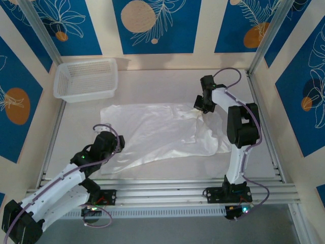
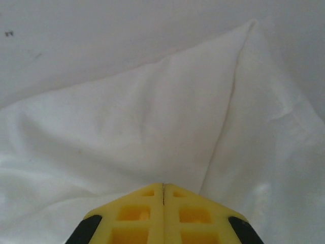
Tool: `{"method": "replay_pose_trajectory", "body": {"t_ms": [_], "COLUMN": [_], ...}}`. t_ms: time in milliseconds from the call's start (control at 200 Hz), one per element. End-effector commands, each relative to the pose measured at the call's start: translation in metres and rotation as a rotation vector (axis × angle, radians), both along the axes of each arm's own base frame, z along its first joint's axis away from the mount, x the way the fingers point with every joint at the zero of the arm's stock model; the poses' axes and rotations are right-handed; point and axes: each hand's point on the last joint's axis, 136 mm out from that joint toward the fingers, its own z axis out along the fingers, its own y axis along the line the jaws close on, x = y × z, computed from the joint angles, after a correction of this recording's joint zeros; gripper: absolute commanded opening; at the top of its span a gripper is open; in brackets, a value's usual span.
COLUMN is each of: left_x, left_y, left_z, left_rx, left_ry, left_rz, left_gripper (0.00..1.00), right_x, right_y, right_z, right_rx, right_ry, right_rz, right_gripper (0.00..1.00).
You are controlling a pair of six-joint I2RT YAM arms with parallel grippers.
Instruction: Fold the inside-out t-shirt
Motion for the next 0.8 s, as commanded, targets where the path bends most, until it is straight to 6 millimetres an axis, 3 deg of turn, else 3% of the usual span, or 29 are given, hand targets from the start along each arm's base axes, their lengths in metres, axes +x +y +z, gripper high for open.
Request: {"method": "replay_pose_trajectory", "body": {"t_ms": [0,110,215,335,405,460,610,795], "left_x": [0.003,0.009,0.017,0.028,0.035,0.041,0.055,0.068], "left_y": [0.004,-0.001,-0.007,-0.020,-0.027,-0.031,-0.034,-0.043], "left_z": [0.000,0.002,0.003,0.001,-0.002,-0.004,-0.007,-0.002], "left_rx": [0.031,0.051,0.061,0.053,0.059,0.067,0.095,0.073], "left_ry": [0.008,0.017,0.025,0.037,0.057,0.084,0.135,0.112], "left_rz": [0.008,-0.005,-0.021,-0.052,-0.070,-0.079,-0.064,-0.087], "left_gripper": [0.59,0.59,0.59,0.58,0.58,0.58,0.58,0.58], "right_x": [0.011,0.039,0.081,0.130,0.146,0.146,0.118,0.098], "right_y": [0.005,0.002,-0.003,-0.009,-0.015,-0.020,-0.030,-0.034], "right_z": [0.045,0.072,0.086,0.086,0.085,0.088,0.092,0.062], "right_rx": [0.023,0.051,0.061,0.087,0.105,0.107,0.075,-0.008], "right_ry": [-0.087,-0.167,-0.232,-0.260,-0.245,-0.222,-0.213,-0.213], "right_rz": [0.002,-0.019,-0.048,-0.056,-0.059,-0.055,-0.010,0.120], "right_gripper": [0.00,0.00,0.00,0.14,0.40,0.47,0.48,0.45]}}
